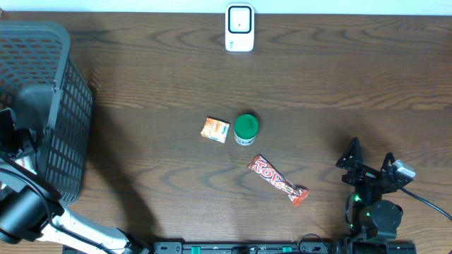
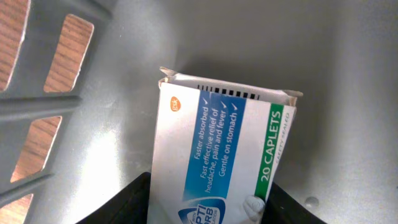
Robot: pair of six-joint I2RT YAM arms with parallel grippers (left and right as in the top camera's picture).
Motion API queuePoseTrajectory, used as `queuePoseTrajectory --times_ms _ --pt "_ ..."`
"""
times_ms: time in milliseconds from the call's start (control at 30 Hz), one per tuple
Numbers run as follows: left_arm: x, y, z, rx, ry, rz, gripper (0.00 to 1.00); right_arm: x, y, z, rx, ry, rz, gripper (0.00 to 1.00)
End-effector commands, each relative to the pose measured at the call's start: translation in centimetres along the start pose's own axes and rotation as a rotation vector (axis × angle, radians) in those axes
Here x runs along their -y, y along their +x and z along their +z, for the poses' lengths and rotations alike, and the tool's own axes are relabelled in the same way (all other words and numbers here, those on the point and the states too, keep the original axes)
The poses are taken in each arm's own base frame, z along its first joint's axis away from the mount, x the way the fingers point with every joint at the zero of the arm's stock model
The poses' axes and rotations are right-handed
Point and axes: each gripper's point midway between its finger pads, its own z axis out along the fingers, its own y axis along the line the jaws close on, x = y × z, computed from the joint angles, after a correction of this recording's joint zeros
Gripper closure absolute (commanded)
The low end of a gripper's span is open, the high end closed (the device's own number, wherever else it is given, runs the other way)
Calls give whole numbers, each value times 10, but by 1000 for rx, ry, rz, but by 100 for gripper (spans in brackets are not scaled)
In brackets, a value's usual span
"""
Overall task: Scan the item barcode
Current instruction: 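Reach the left gripper into the basket and grasp the white Panadol box, then lift the Panadol box out and carry it toward the jar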
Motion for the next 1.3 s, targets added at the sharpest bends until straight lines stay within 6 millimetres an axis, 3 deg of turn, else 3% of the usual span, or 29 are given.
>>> queuePoseTrajectory --times_ms 0,200,400,600,733,1000,1167,1267 --pt "4 33 31 -123 9 -109 50 0 0 0 4 1 9 1" --pt "20 21 27 -76 90 -192 51 0 0 0 4 1 9 1" --pt "19 17 20 -58 84 -215 51 0 0 0 4 1 9 1" --pt "11 -12 -11 40 52 -248 62 0 0 0 4 1 9 1" --pt "13 -43 -52 167 64 -232 62 0 0 0 4 1 9 1" --pt "30 -94 -162 491 150 -282 61 0 0 0 4 1 9 1" --pt "63 -118 -249 714 350 -329 61 0 0 0 3 0 9 1" --pt "102 -125 -303 810 561 -290 61 0 0 0 3 0 9 1"
